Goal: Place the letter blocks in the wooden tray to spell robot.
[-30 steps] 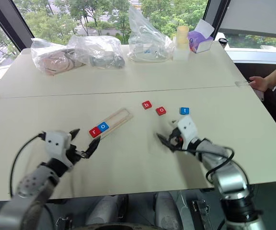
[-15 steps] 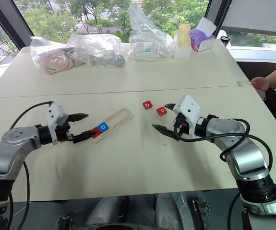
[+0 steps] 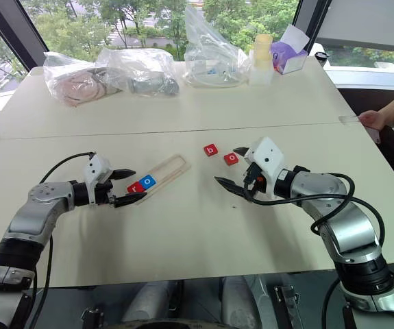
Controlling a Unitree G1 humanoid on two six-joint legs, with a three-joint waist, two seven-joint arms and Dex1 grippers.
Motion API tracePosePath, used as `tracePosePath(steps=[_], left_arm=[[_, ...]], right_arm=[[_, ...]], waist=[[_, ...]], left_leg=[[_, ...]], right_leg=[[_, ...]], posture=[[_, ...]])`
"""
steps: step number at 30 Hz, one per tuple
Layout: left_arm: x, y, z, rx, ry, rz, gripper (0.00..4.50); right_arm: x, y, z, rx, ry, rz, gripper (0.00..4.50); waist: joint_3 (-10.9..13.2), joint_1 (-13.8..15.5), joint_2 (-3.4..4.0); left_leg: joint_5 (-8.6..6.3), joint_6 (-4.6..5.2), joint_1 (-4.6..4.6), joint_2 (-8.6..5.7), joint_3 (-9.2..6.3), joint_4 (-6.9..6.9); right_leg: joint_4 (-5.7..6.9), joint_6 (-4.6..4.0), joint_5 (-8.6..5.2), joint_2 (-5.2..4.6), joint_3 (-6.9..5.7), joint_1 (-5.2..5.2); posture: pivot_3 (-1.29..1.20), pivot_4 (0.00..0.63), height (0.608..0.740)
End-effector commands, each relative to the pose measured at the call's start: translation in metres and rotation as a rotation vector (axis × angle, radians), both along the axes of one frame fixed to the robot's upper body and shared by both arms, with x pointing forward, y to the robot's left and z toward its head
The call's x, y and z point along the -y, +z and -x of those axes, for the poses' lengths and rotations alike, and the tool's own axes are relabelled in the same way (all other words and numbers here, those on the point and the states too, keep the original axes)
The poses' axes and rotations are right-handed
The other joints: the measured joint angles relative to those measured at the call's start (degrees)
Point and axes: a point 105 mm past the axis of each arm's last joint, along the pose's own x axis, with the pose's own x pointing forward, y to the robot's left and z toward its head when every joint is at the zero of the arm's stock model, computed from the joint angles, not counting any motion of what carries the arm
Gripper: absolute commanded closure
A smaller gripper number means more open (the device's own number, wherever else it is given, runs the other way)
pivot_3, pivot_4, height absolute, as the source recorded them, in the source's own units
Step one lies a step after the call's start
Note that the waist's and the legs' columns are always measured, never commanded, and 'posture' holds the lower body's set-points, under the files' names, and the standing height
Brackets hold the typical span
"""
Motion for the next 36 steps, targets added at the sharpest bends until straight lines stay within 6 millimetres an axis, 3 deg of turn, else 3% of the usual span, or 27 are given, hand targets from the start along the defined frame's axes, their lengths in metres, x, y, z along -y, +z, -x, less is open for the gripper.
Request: tracePosePath(steps=[1,13,23,28,36], left_arm=[[0.003,0.000,-0.001,0.020,-0.012,-0.006,0.00],[0.012,0.003,0.002,0.004,-0.021,0.063,0.00],[0.014,-0.012,0.014,-0.027,-0.059,-0.016,0.00],[0.006,-0.021,0.011,0.023,-0.016,-0.117,0.00],[0.003,-0.033,0.013,0.012,0.037,-0.122,0.00]], right_arm=[[-0.007,0.011,0.004,0.050,0.022,-0.009,0.03],[-0.011,0.008,0.006,0.045,0.032,-0.001,0.03],[-0.010,0.007,0.007,0.045,0.030,0.012,0.03],[-0.011,0.007,0.007,0.046,0.032,0.014,0.03],[-0.013,0.007,0.007,0.048,0.035,0.014,0.03]], waist=[[-0.01,0.02,0.01],[-0.01,-0.04,0.01],[-0.02,-0.05,0.02],[-0.04,-0.04,0.04],[-0.14,-0.05,0.15]], left_leg=[[0.00,0.00,0.00,0.00,0.00,0.00],[0.00,0.00,0.01,-0.01,0.00,0.02],[0.00,0.00,0.03,-0.01,0.01,0.02],[0.00,0.00,0.05,-0.01,0.01,0.02],[0.02,-0.03,0.17,0.01,0.00,0.06]], right_leg=[[0.00,0.00,0.00,0.00,0.00,0.00],[0.08,0.02,0.01,0.05,0.00,-0.01],[0.12,0.02,0.01,0.06,0.00,-0.01],[0.14,0.02,0.01,0.03,0.02,0.00],[0.22,0.00,0.01,0.03,0.02,0.10]], posture=[[0.00,0.150,0.740],[0.00,0.150,0.740],[0.00,0.150,0.740],[0.00,0.150,0.740],[0.00,0.150,0.740]])
